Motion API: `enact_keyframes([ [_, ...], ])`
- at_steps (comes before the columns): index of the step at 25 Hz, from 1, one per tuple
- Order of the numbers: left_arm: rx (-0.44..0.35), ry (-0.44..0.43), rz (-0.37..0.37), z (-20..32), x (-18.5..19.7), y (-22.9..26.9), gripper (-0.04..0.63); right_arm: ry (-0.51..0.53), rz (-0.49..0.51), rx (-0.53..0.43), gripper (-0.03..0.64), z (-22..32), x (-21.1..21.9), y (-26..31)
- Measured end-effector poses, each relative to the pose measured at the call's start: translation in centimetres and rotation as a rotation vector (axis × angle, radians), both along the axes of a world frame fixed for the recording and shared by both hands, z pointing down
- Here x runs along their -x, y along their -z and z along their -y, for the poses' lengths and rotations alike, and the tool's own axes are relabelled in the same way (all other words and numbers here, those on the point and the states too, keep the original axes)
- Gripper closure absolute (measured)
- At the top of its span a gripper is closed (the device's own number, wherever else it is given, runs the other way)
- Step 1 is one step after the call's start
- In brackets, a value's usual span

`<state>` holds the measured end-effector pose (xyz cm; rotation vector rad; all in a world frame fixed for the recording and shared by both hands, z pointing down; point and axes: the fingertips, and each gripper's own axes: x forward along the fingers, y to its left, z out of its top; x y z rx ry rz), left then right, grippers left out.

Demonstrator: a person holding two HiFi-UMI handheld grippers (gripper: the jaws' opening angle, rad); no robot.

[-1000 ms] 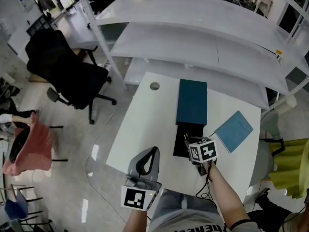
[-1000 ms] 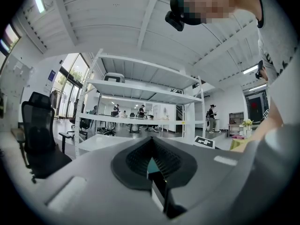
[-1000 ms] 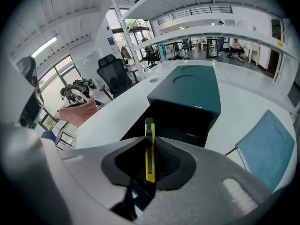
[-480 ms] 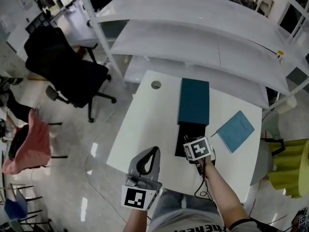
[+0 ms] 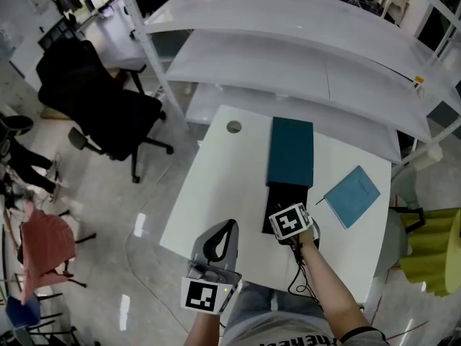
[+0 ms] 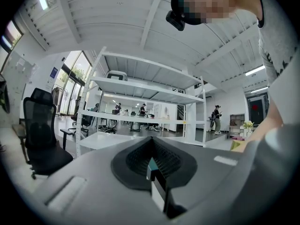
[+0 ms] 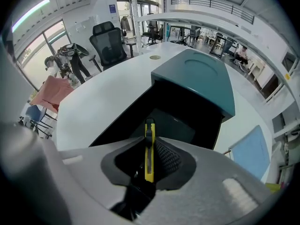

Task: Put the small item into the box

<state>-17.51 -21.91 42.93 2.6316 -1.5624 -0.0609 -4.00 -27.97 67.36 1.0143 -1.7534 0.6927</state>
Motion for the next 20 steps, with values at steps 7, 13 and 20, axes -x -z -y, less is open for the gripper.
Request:
enact_keyframes([
  [7,0.001,0.010,-0.004,-0.03,0.39,-0.03,0.580,0.017,-0.046,0.007,0.548,-0.10,-0.06,-0.52],
  [13,0.008,0.016,-0.002,-0.29,0.71,-0.24,0.580,0.030,-0.056,0.009,0.545,-0.14,0.04,-0.69],
  [20,-0.008,0.017,-0.008,-0.44,0.71,0.25,0.580,0.008,-0.001,-0.001,0.537,-0.55,-0.18,-0.01],
])
